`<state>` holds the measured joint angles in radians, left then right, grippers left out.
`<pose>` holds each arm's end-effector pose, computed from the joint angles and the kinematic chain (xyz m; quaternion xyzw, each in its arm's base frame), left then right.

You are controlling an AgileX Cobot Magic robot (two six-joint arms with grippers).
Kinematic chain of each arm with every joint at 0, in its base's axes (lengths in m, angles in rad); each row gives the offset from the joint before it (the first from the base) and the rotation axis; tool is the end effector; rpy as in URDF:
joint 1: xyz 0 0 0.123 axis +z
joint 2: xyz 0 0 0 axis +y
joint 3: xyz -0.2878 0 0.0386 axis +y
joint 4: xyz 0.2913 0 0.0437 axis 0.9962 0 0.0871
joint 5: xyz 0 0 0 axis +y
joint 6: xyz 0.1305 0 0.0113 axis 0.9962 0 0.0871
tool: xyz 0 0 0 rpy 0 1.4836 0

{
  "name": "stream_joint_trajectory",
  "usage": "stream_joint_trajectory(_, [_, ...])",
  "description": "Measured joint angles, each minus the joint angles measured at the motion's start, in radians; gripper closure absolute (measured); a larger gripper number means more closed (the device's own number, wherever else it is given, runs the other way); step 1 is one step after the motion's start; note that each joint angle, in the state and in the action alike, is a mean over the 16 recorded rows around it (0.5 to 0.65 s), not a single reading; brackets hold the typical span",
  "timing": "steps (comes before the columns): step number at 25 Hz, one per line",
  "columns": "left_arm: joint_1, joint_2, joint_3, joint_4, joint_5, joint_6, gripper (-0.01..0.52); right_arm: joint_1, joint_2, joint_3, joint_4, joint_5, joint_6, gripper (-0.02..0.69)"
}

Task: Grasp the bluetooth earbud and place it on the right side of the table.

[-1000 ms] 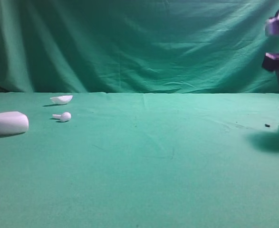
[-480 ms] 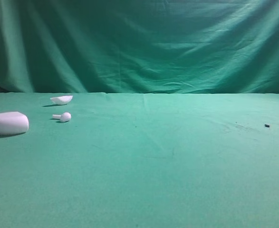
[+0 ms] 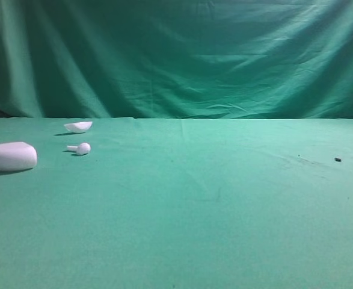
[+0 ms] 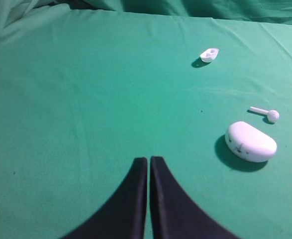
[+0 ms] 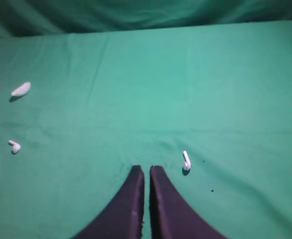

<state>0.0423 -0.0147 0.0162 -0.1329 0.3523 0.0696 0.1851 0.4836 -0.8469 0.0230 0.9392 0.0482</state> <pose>0.1295 -0.0005 0.1664 -0.0248 0.7935 -0.0221 0.6077 0.1327 0.0273 0.3738 -0.0576 0.8552 0.0713 0.5102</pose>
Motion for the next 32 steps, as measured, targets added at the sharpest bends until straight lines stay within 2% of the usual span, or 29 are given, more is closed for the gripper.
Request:
stream_joint_trajectory(8, [0.0,0.0,0.0,0.0,0.0,0.0,0.514,0.0,-0.231,0.063,0.032,-0.002,-0.006,0.665])
stream_joint_trajectory(19, [0.0,0.0,0.0,0.0,0.0,0.0,0.514,-0.001,-0.298,0.117,0.021,-0.068,-0.012,0.665])
stream_joint_trajectory(25, [0.0,0.0,0.0,0.0,0.0,0.0,0.514,-0.012,-0.357,0.27,-0.036,-0.209,-0.018,0.665])
stream_joint_trajectory(32, [0.0,0.0,0.0,0.0,0.0,0.0,0.514,-0.03,-0.446,0.584,-0.078,-0.466,-0.001,0.665])
